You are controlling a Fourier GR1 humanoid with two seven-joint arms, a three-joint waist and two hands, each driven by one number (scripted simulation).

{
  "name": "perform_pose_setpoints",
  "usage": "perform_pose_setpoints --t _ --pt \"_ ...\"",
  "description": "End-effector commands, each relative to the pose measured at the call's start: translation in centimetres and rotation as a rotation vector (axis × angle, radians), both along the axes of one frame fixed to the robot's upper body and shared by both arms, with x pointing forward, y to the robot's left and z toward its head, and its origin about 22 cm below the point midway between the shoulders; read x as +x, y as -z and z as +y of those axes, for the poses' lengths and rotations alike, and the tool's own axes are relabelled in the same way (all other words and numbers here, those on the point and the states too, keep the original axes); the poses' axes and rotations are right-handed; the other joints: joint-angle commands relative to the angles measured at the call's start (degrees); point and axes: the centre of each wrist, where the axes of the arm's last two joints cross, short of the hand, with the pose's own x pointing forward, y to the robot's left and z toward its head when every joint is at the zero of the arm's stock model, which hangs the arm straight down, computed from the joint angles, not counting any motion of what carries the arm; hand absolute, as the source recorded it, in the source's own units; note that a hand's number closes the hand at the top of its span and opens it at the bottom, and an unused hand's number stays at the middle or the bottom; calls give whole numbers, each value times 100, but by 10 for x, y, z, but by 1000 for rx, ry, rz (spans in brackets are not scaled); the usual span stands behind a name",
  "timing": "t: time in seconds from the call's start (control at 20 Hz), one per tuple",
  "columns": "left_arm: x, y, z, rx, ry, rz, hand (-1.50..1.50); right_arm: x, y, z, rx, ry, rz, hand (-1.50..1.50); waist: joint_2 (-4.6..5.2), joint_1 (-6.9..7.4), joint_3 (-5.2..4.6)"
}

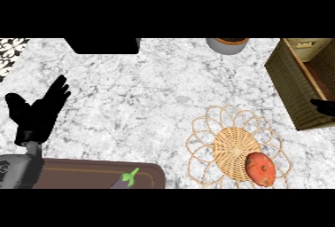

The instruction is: Pick the squash from the placemat and place it in the basket

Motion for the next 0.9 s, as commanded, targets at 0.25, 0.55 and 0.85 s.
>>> perform_pose_setpoints --t 0.25,0.55,0.85 --pt "4 5 9 1 -3 14 0 -12 83 18 129 -82 12 -150 -5 -31 -10" --pt "11 -23 14 17 -9 -10 0 -1 140 50 116 -80 34 -150 -6 2 -9" --pt "-5 0 15 22 0 0 0 20 159 57 -29 -82 75 -150 -4 27 -11"
